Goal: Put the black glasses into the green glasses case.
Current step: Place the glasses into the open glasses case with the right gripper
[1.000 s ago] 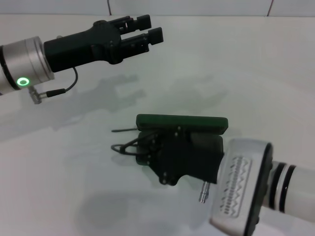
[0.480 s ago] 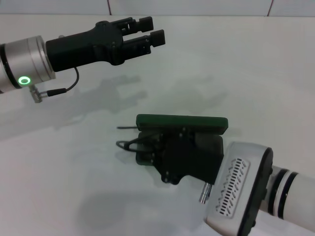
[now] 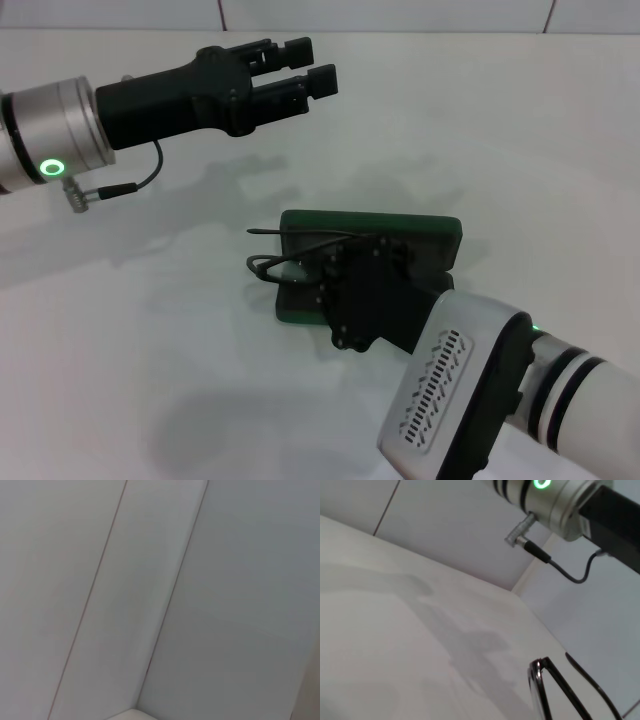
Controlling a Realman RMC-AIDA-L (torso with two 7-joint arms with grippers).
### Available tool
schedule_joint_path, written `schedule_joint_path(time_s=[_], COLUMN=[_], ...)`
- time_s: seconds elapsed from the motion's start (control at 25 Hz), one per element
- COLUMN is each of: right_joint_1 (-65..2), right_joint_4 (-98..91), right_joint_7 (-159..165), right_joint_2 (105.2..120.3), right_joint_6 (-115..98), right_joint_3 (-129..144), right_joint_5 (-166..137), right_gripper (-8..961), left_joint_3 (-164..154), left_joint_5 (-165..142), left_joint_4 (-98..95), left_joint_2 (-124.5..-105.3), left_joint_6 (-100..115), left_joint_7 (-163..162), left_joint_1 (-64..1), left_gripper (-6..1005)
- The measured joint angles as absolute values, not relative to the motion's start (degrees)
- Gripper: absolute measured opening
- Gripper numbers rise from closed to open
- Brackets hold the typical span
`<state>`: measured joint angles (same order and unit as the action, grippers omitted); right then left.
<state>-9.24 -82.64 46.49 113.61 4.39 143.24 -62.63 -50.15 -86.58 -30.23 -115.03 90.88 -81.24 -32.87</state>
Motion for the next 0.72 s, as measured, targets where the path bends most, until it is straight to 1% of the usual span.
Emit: schedule_joint_path(time_s=[0.16, 0.72], right_joint_1=[-8.85, -8.26], right_joint_4=[-82.21, -81.79], right_joint_7=[46.23, 46.65], right_joint_2=[113.85, 114.0], right_joint_6=[5.41, 10.19], right_joint_3=[144.0, 147.33], right_joint_5=[-61.85, -58.16], right_gripper=[130, 133], left_joint_3=[-50.2, -50.18], left_joint_5=[-86.58, -86.57], left_joint_4=[-30.09, -30.14], left_joint_2=[-115.11, -115.23], left_joint_6=[90.88, 89.42], left_joint_7=[-81.21, -81.34], left_joint_1=[-32.95, -33.2], left_gripper=[626, 625])
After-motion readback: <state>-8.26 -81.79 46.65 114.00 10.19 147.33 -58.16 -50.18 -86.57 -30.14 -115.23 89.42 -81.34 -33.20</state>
